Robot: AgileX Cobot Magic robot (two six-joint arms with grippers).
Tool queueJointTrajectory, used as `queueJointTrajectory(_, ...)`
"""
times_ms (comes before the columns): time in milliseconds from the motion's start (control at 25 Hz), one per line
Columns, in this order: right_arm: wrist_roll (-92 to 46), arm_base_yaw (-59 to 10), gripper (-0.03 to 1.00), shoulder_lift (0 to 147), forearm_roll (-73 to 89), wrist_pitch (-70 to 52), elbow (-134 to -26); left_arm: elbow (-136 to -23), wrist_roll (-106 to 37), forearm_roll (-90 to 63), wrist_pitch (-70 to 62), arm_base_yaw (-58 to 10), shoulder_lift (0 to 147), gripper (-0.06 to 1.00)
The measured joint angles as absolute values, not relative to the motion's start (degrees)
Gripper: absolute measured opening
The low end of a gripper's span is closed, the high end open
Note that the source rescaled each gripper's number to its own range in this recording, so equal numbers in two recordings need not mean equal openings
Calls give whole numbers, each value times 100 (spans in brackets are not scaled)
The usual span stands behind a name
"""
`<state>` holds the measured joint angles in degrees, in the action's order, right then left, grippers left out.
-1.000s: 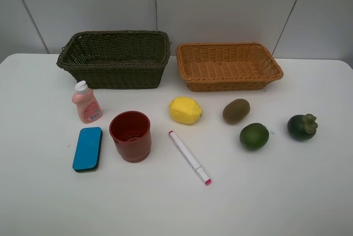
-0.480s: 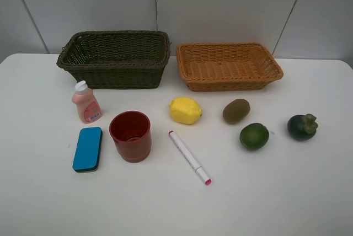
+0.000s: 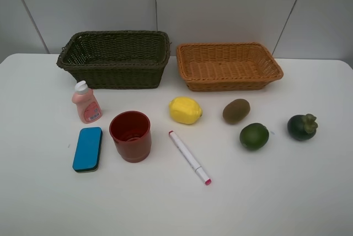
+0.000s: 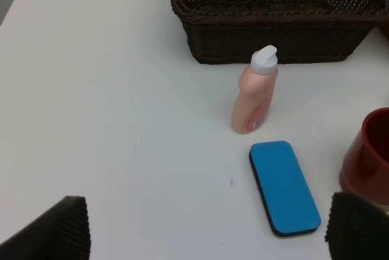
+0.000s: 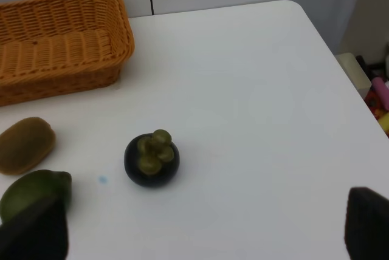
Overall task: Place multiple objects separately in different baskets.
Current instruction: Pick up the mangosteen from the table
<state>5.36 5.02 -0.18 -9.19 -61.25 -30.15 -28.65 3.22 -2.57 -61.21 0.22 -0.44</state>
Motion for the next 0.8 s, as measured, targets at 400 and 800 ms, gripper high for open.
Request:
queueJointTrajectory(400, 531, 502, 100, -18, -919, -6125, -3015, -2865, 322, -257, -6121, 22, -44, 100)
queueJointTrajectory(800, 260, 502, 100, 2019, -908, -5900, -3638, -2865, 322, -257, -6121, 22, -44, 100)
